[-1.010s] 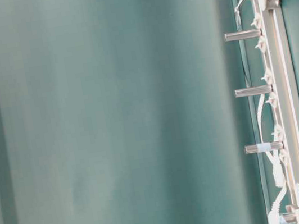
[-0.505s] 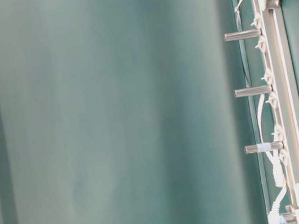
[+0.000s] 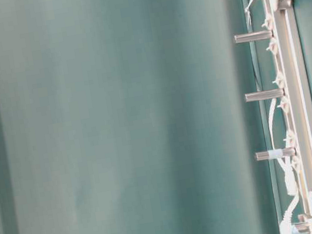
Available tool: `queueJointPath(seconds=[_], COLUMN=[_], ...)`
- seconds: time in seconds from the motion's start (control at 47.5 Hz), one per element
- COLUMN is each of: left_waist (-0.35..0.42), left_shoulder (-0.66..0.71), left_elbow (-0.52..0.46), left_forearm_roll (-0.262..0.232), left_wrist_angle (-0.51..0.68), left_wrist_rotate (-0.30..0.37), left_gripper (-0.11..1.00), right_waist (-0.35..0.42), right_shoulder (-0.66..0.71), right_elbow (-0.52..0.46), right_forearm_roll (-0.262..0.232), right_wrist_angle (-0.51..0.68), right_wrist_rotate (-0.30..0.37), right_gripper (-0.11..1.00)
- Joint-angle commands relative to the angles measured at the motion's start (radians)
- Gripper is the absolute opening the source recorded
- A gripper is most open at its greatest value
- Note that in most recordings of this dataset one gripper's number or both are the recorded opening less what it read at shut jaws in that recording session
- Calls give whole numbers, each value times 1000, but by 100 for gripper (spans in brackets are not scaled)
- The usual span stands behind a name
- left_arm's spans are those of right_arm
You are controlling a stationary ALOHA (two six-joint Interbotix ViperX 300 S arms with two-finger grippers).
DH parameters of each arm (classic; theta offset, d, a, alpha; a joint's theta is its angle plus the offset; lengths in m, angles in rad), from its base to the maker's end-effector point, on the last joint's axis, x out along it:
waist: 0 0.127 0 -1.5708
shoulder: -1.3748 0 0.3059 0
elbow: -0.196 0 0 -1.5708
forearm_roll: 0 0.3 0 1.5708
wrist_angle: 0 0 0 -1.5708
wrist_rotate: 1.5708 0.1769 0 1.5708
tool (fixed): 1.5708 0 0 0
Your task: Insert the wire through the string loop located on the right side.
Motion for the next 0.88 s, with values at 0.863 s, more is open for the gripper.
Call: queueJointPath(seconds=[0.863], left_waist=[69], left_shoulder=[-103], left_elbow=[-6], left_forearm_roll=[101], left_wrist_angle=[-95], left_wrist_rotate=[0], left_gripper=[67], right_waist=[-83], right_shoulder=[-293], right_elbow=[89], right_forearm_roll=[2], right_wrist_angle=[-15], right_wrist_rotate=[-2], right_gripper=[94])
